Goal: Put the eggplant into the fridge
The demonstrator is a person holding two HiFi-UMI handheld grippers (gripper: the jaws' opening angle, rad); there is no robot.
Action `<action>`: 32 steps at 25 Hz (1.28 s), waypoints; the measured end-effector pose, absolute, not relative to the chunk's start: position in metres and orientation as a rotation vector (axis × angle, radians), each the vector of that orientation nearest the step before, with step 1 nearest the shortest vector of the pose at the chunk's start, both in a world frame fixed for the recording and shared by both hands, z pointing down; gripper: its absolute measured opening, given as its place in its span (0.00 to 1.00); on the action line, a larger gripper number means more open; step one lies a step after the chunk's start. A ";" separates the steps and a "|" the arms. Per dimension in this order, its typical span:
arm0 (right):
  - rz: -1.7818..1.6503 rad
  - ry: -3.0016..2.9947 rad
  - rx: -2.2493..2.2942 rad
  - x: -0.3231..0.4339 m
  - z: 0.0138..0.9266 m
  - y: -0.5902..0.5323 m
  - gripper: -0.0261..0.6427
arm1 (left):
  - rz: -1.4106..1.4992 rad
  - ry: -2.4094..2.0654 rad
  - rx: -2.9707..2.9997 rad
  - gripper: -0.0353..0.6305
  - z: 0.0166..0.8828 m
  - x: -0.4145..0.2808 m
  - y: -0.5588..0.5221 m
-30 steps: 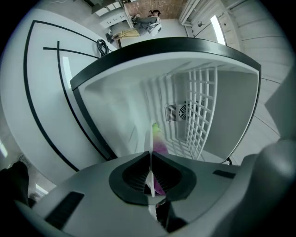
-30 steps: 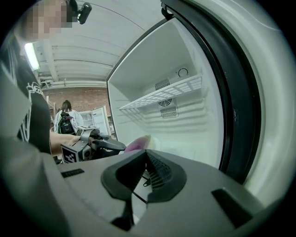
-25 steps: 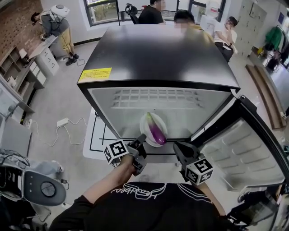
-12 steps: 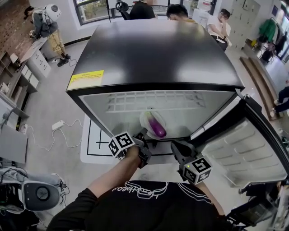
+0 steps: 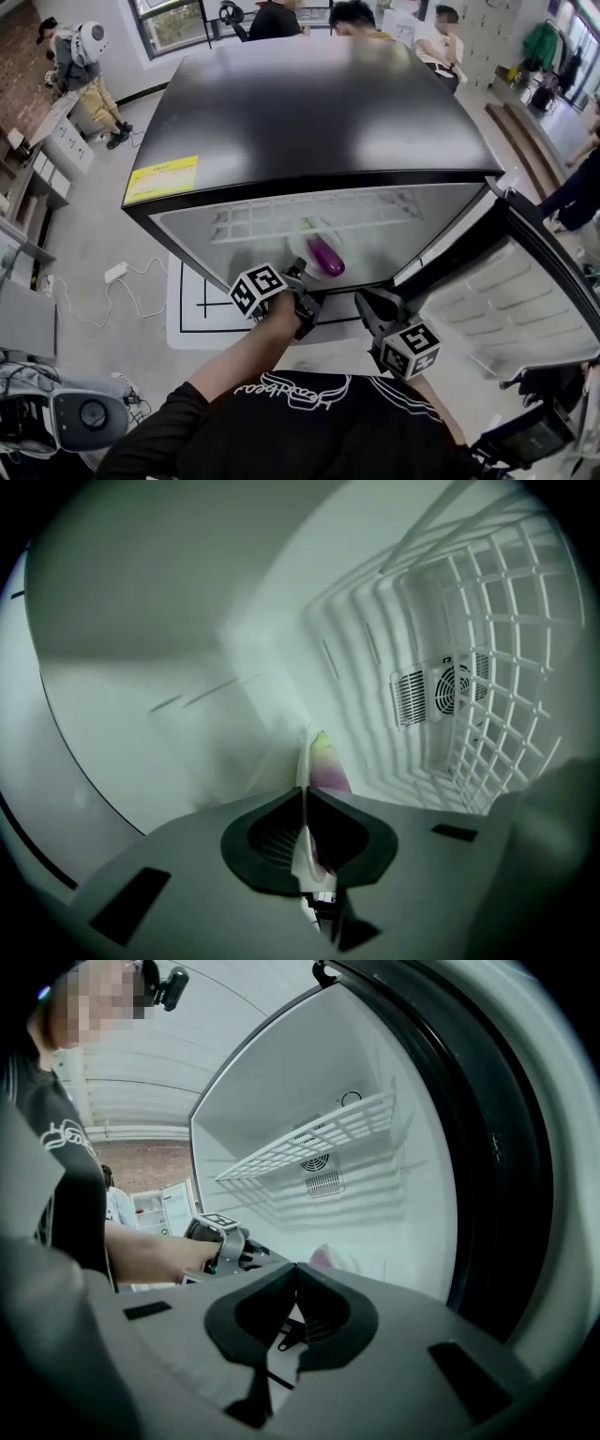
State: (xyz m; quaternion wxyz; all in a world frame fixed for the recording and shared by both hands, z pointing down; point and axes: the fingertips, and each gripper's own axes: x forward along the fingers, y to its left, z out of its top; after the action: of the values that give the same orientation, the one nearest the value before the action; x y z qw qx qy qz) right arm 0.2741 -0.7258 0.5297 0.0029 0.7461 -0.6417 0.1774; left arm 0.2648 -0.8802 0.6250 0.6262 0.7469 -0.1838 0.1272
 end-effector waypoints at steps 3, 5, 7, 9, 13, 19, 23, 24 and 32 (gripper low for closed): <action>0.550 -2.000 2.359 0.276 0.529 -0.726 0.05 | 0.321 -0.441 1.689 0.09 0.632 0.267 -0.883; 0.543 -1.993 2.369 0.277 0.528 -0.728 0.05 | 0.331 -0.444 1.683 0.09 0.634 0.268 -0.885; 0.544 -1.985 2.380 0.278 0.527 -0.729 0.05 | 0.346 -0.442 1.686 0.09 0.634 0.269 -0.886; 0.542 -1.974 2.392 0.280 0.525 -0.728 0.05 | 0.379 -0.437 1.697 0.09 0.635 0.270 -0.885; 0.531 -1.954 2.409 0.280 0.522 -0.726 0.05 | 0.419 -0.440 1.739 0.13 0.634 0.271 -0.884; 0.521 -1.942 2.430 0.275 0.520 -0.725 0.05 | 0.429 -0.423 1.831 0.24 0.625 0.269 -0.887; 0.535 -1.951 2.417 0.273 0.524 -0.726 0.05 | 0.468 -0.361 1.951 0.25 0.619 0.262 -0.875; 0.541 -1.957 2.410 0.270 0.525 -0.725 0.05 | 0.479 -0.333 1.995 0.25 0.616 0.257 -0.869; 0.498 -2.006 2.400 0.258 0.516 -0.717 0.05 | 0.488 0.033 2.177 0.25 0.572 0.223 -0.814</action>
State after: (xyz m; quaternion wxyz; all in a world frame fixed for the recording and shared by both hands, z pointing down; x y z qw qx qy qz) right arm 0.2575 -0.7169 0.5160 -0.0128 0.7576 -0.6334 0.1573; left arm 0.2225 -0.8145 0.5720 0.4394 0.8764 0.0132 0.1965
